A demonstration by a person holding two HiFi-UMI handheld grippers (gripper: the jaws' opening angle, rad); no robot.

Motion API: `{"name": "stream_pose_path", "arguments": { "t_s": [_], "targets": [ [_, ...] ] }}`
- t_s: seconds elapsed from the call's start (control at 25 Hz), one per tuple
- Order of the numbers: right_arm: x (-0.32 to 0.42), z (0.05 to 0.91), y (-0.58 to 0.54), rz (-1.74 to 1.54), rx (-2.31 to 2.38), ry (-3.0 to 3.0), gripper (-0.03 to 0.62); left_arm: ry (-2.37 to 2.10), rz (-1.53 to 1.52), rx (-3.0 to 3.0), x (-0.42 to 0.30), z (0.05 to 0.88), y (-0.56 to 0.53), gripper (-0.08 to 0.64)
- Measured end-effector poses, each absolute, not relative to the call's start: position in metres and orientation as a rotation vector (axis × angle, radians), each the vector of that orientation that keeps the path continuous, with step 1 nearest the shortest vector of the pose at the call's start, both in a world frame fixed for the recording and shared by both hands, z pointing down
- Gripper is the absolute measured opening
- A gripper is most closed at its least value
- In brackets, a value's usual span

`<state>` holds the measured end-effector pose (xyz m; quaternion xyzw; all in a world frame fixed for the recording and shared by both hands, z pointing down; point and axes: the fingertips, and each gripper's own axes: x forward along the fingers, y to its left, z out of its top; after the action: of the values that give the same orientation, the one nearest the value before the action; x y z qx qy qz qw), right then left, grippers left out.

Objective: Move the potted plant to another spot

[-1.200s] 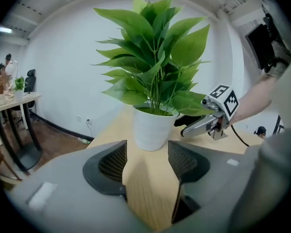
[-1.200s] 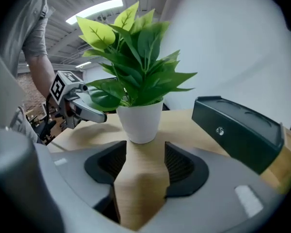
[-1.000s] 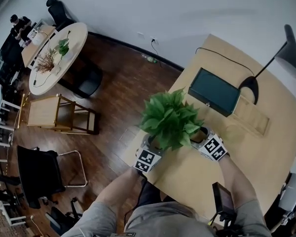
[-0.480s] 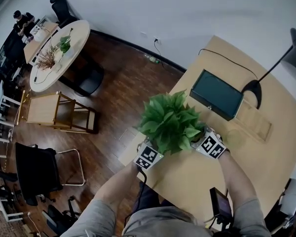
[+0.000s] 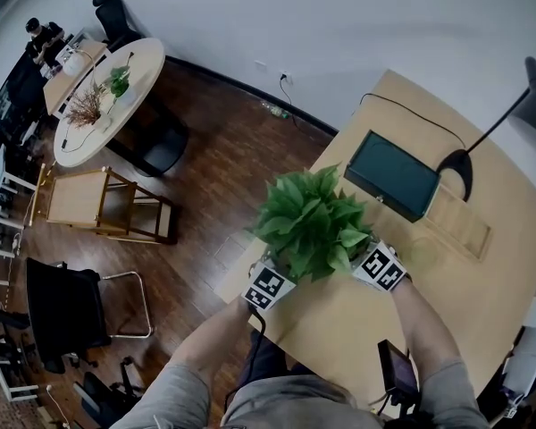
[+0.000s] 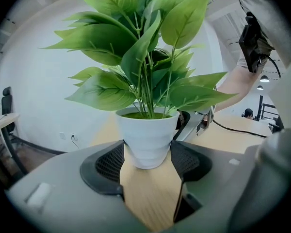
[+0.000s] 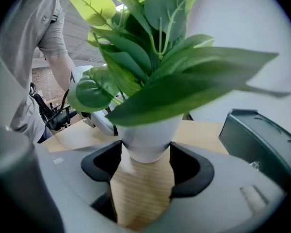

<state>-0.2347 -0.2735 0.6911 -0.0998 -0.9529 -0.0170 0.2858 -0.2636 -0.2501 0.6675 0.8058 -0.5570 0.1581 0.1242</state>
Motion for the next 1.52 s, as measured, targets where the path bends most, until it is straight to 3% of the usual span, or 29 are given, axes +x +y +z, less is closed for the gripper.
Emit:
{"name": "stream_pose_path", "arguments": {
  "t_s": [0.6,1.04,1.52],
  "targets": [
    [-0.208,0.604,-0.276,-0.099,-0.083,-2.562,0.32,-1.57,0.432,2.499,-0.237,0.576,-0.253,0.298],
    [-0.143,0.545,-0.292,-0.118,0.271,-2.563,0.319,-1.351,0.37,2.781,-0.177,0.514,-0.272,0.299],
    [-0.042,0.53,-0.242,-0.019,0.625,-2.46,0.319,-0.934,0.326,2.97,-0.081,0.502,-0.232,0.299]
  ]
}}
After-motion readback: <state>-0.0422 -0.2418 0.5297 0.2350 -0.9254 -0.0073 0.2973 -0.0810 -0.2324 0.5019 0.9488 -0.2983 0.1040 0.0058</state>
